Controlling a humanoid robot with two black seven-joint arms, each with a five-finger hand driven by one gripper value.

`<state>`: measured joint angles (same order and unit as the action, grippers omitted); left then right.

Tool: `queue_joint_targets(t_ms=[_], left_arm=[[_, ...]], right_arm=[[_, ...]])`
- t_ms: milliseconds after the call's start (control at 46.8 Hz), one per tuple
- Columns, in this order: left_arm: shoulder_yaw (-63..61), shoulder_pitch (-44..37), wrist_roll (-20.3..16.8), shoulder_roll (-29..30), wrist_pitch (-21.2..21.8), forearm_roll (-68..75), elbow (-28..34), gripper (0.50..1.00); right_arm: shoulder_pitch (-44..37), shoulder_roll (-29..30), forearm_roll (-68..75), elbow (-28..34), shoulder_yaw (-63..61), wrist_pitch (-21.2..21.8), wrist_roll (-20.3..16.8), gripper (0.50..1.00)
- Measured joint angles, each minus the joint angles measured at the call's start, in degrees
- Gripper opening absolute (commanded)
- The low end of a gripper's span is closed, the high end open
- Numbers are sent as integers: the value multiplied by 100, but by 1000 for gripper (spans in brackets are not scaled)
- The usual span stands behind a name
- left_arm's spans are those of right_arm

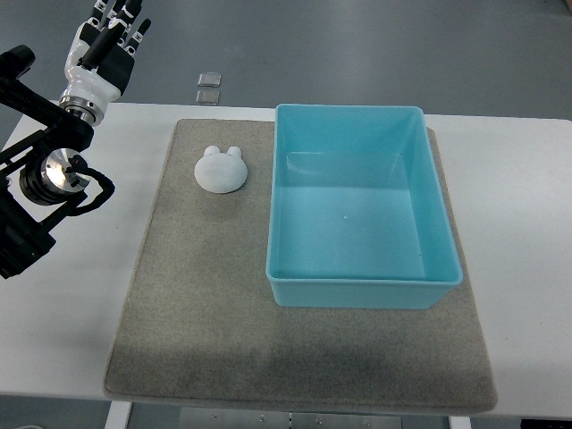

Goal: Place white toy into blue box with left hand

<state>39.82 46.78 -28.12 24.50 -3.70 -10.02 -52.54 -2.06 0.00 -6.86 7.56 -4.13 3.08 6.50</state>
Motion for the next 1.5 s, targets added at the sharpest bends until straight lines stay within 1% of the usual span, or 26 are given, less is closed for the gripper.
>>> queue_joint_targets(t_ms=[342,1496], left_arm=[[-166,42,-46,2,79,0,178,996],[-155,69,-44,-7,74,0,164,996]], right_arm=[[3,0,0,0,0,0,0,936],[3,0,0,0,0,0,0,936]])
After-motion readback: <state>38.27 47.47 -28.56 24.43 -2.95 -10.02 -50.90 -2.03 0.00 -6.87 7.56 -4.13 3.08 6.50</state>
